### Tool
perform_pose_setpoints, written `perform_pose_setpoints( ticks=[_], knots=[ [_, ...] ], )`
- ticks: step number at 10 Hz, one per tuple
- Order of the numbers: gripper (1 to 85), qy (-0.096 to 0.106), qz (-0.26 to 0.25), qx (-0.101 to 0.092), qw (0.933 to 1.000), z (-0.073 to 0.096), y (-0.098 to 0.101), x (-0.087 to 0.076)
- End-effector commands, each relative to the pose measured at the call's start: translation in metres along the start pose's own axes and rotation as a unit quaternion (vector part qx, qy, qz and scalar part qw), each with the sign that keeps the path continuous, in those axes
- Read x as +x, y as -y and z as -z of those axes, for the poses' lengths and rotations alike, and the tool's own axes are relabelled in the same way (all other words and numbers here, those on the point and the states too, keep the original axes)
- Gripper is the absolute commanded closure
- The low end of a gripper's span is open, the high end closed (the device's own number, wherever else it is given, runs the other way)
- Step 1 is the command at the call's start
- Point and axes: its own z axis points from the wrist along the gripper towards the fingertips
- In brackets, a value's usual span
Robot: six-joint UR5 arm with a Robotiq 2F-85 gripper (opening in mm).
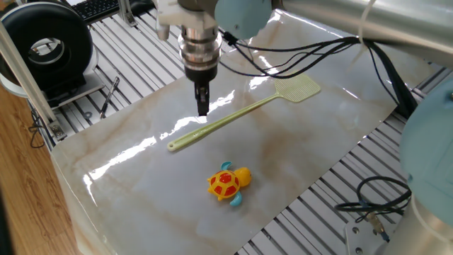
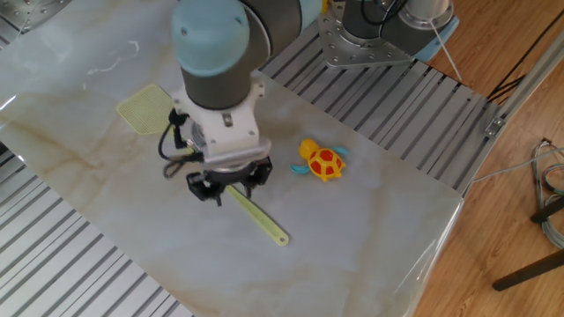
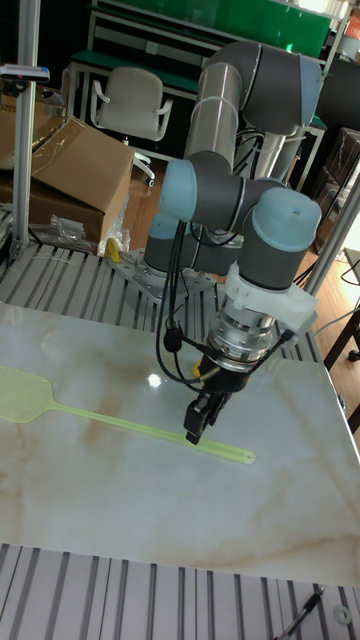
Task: Swat with a flyswatter
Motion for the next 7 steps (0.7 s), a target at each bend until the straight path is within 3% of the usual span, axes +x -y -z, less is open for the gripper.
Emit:
perform_pose_setpoints(
  ticks=[1,2,4,5,6,7],
  knots=[
    [35.7,0.017,0.044,0.019,0.9987,-0.025,-0.007,-0.009],
    [35.7,0.026,0.050,0.007,0.9984,-0.025,-0.013,-0.013],
    [36.7,0.026,0.063,-0.002,0.9977,-0.025,-0.018,-0.012],
    [36.7,0.027,0.067,0.004,0.9973,-0.029,-0.016,-0.015],
    [37.3,0.016,0.083,0.016,0.9963,-0.031,-0.011,-0.005],
    [38.0,0.012,0.096,0.016,0.9952,-0.026,-0.008,0.006]
  ],
)
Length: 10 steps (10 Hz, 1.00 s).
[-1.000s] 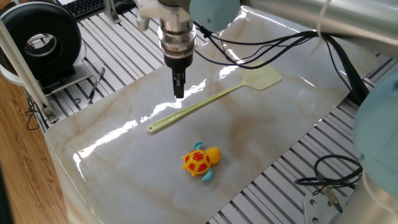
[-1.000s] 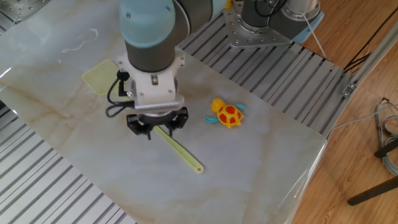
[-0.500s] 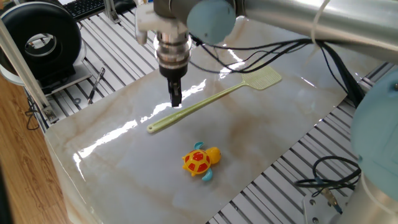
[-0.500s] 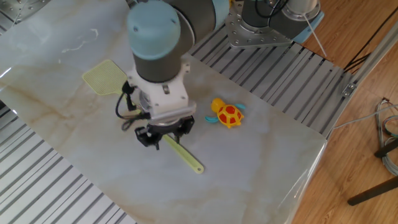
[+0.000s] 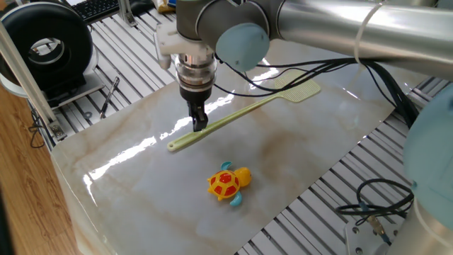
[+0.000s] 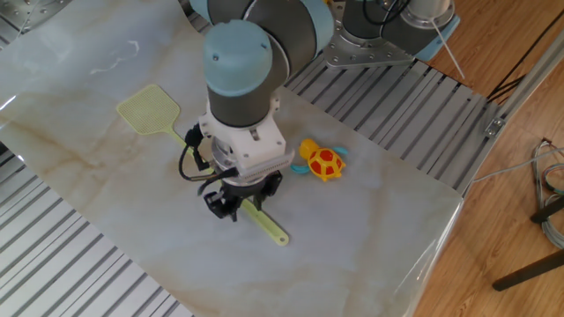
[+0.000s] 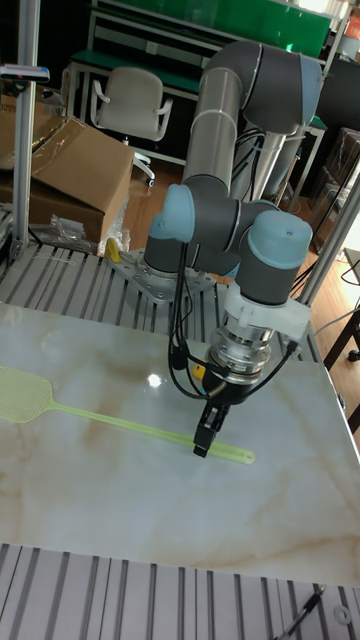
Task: Swat with a flyswatter
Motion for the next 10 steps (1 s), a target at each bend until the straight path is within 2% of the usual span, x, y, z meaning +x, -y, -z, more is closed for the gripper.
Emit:
perform_pose_setpoints(
  ticks=[1,2,4,6,8,10],
  knots=[
    [38.0,-0.004,0.030,0.000,0.9995,0.006,0.001,0.019],
    [38.0,-0.009,0.035,0.003,0.9993,0.007,0.002,0.026],
    [37.3,0.018,0.027,-0.004,0.9995,0.007,-0.003,0.014],
    [37.7,0.032,0.026,0.000,0.9991,0.007,-0.001,0.007],
    [37.7,0.033,0.048,0.001,0.9983,0.006,-0.001,0.005],
    [38.3,0.027,0.061,-0.002,0.9978,0.000,-0.005,0.004]
  ],
)
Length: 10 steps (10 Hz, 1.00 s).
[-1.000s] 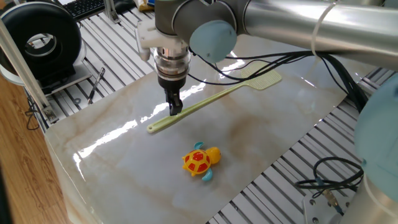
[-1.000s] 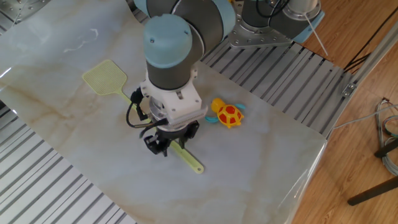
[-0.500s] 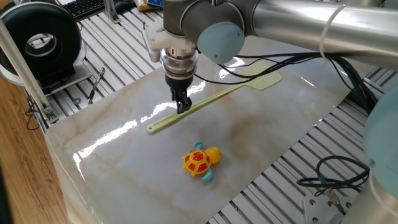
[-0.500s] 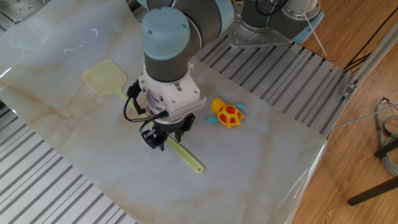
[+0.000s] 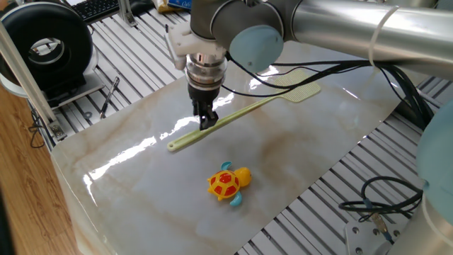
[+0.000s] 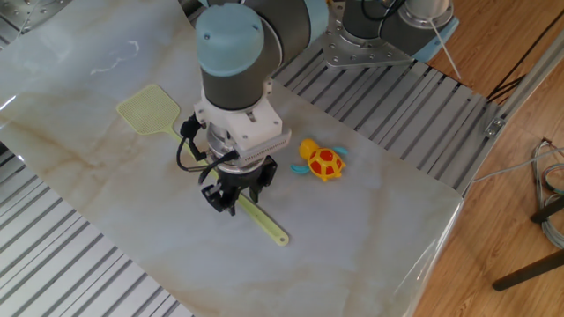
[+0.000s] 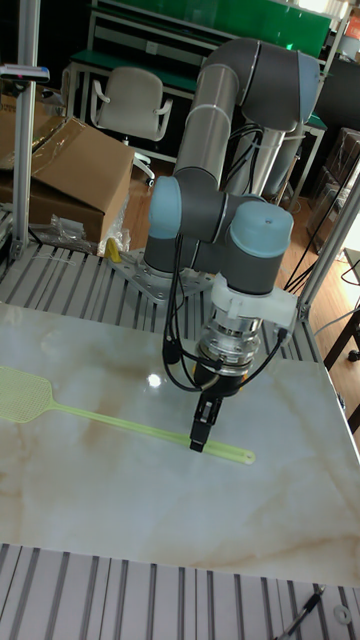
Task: Swat with a flyswatter
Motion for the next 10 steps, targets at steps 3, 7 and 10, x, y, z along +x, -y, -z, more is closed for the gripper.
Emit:
perform_pose_setpoints(
  ticks=[3,7,10],
  knots=[
    [39.7,0.013,0.014,-0.001,0.9998,-0.013,-0.015,-0.012],
    [43.3,0.009,0.026,0.001,0.9996,-0.015,-0.015,-0.007],
    [43.3,0.012,0.025,-0.003,0.9996,-0.017,-0.018,-0.011]
  ],
)
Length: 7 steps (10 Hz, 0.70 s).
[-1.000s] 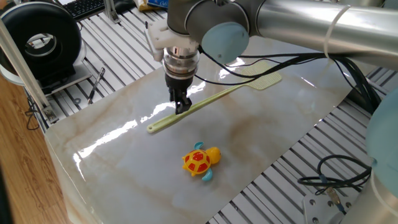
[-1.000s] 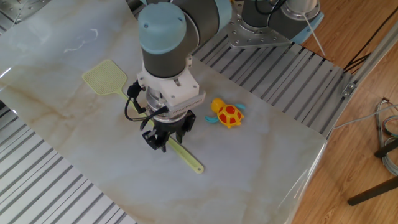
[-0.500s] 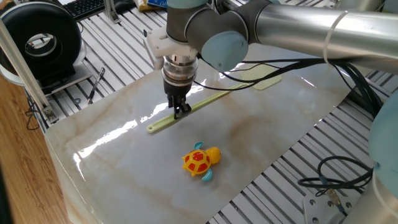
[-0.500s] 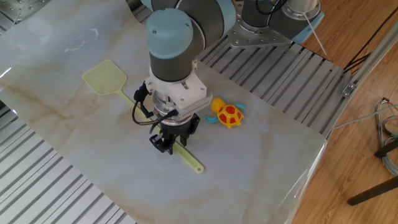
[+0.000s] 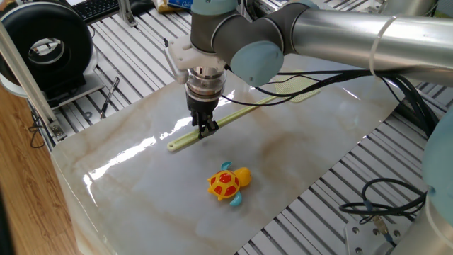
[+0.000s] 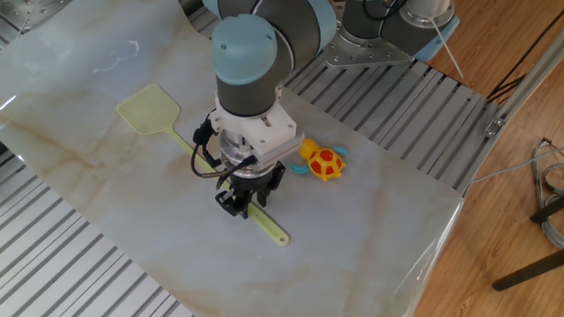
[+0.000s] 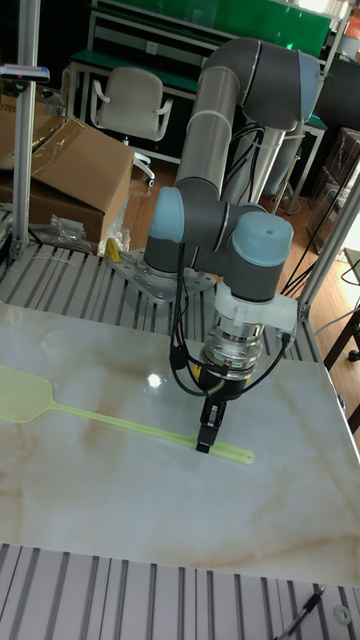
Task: Swat with a flyswatter
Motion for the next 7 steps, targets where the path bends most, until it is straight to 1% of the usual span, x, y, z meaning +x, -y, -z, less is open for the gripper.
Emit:
perform_pose_setpoints(
  ticks=[1,5,7],
  knots=[
    [43.3,0.008,-0.002,-0.003,1.0000,-0.0023,-0.0020,-0.0041],
    [44.3,0.011,-0.003,-0.002,0.9999,-0.0091,-0.0005,-0.0081],
    [44.7,0.010,-0.003,-0.002,0.9999,-0.0100,0.0001,-0.0073]
  ],
)
